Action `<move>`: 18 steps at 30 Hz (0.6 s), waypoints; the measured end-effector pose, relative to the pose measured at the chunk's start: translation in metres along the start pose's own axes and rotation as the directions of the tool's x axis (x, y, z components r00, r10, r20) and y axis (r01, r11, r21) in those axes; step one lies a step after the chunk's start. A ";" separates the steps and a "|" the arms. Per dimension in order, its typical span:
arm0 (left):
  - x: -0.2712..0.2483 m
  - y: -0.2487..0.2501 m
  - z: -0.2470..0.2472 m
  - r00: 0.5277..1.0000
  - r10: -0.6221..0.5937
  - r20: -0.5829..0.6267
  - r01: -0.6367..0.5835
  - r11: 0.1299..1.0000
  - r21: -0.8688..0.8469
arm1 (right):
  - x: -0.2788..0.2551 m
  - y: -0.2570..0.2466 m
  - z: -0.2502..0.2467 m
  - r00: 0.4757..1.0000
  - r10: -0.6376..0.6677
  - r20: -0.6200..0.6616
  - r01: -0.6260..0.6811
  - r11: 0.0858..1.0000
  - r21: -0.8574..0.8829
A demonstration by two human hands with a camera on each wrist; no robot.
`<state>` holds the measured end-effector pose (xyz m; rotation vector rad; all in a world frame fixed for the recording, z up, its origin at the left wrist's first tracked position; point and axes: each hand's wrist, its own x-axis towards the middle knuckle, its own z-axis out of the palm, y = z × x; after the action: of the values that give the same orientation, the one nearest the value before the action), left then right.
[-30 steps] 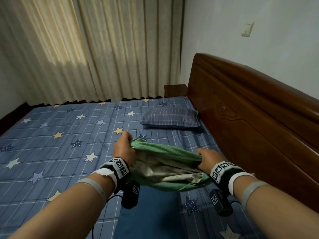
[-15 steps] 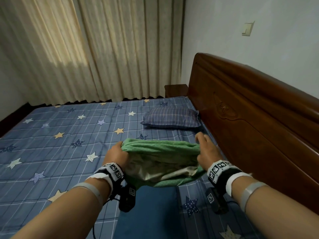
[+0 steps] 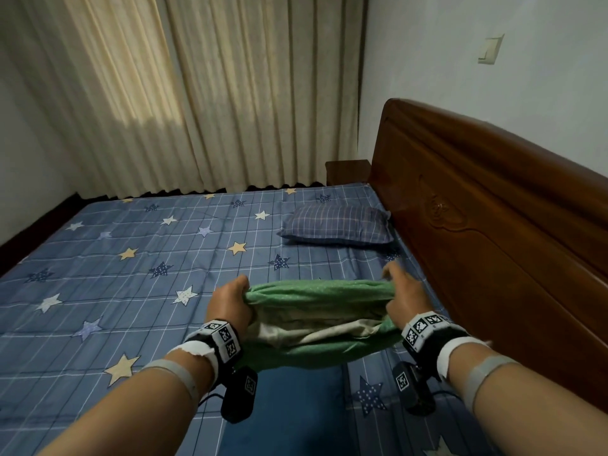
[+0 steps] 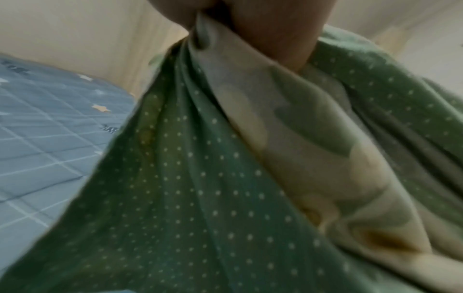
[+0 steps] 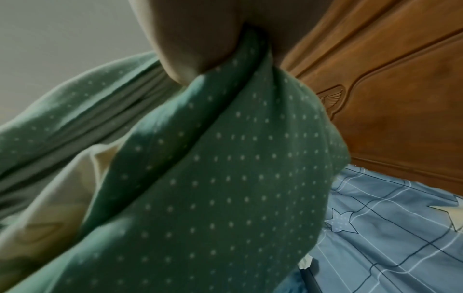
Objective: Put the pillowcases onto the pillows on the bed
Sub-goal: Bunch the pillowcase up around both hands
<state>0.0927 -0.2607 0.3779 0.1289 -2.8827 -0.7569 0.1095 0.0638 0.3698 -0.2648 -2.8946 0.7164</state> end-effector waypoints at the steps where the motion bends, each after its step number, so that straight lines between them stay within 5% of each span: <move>1: 0.001 0.000 -0.001 1.000 -0.031 -0.006 0.031 1.000 0.000 | 0.001 0.001 0.002 0.999 -0.024 0.021 0.024 1.000 -0.017; 5: 0.002 0.005 -0.010 0.991 -0.107 -0.086 0.091 0.981 -0.170 | -0.004 0.003 0.009 0.986 -0.093 0.140 0.109 0.988 -0.111; 9: -0.003 0.017 -0.013 0.986 -0.059 -0.159 0.006 0.949 -0.315 | -0.006 -0.001 0.007 0.995 -0.071 0.063 0.083 0.977 -0.198; 12: -0.005 0.014 -0.005 0.988 -0.089 -0.126 0.051 0.959 -0.279 | -0.001 0.000 0.007 0.999 -0.025 0.022 0.027 0.996 -0.089; 18: -0.010 -0.002 0.006 0.987 -0.072 -0.147 0.049 0.987 -0.155 | -0.001 0.010 0.005 0.988 -0.120 0.095 0.123 0.992 -0.017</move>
<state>0.1018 -0.2582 0.3699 0.2454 -2.6782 -0.9297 0.1105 0.0700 0.3605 -0.0578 -2.9770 0.6937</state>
